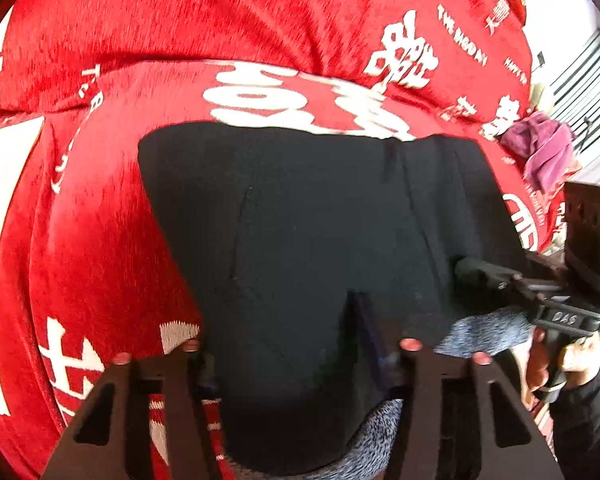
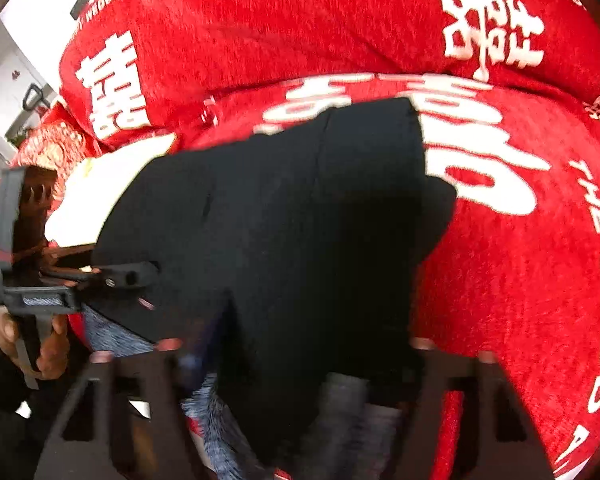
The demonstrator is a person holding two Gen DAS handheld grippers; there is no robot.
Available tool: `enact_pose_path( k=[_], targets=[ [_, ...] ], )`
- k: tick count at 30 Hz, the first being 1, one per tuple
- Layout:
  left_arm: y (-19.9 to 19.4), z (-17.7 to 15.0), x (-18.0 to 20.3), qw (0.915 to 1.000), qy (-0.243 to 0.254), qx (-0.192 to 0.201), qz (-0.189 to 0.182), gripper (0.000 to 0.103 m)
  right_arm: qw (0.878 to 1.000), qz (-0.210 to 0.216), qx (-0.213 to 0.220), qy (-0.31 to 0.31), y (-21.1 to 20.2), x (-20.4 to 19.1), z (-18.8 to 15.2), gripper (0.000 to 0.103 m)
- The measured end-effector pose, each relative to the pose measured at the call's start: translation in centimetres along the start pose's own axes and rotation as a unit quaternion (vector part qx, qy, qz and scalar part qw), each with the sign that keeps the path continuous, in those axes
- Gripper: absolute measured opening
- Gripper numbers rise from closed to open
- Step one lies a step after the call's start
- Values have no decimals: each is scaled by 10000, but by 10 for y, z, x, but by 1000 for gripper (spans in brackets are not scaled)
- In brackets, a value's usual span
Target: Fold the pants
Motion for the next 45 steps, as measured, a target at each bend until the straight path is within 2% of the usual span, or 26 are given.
enact_pose_path(
  k=[2,7,10,15,20,25,31,34,36,39,41,43,44,45],
  targets=[
    [-7,4,0,9999,-50,35,-86,50,9999,-50,87,-108,-7,-8,2,56],
    [-30,21,-1,9996,-66,261,-36,50,9993,12,313,-204,-18,-24,18,54],
    [-46,39,-9,9990,-153,413,-104,50,9988,75,424,-236,-22,-29,38,54],
    [-59,74,-24,9983,-224,532,21,50,9979,169,544,-316,-24,-30,82,54],
    [-48,99,-41,9984,-360,418,123,50,9985,166,434,-283,-9,-28,115,54],
    [-20,107,-57,9984,-517,181,119,50,9995,158,210,-166,14,-18,127,54],
    [12,101,-79,9976,-685,-52,68,50,9998,161,-66,21,47,1,128,55],
    [20,98,-94,9960,-874,-83,-144,57,9994,234,-123,215,57,14,128,63],
    [17,96,-100,9945,-1003,-141,-262,57,9988,231,-180,400,61,22,127,73],
    [-6,92,-100,9947,-1026,23,30,57,9979,-35,-5,652,44,28,122,79],
    [-35,83,-91,9941,-980,424,207,58,9972,-309,450,518,14,16,112,82],
    [-52,73,-76,9942,-869,629,57,72,9964,-232,819,43,-12,-10,98,86],
    [-56,69,-69,9941,-823,703,18,93,9953,-114,911,-301,-20,-27,88,89],
    [-59,64,-60,9938,-770,808,4,100,9945,-58,914,-502,-22,-39,81,91]
  ],
)
Point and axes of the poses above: each gripper's, at about its wrist camera, not at the fingertips, and y roughly the way its jaws point, x to its right, z to its top, the point moved 2 cm from there along y, roughly the way its jaws point, and after that the axes turned 9 degrees about -x, right-handed, at the moved point
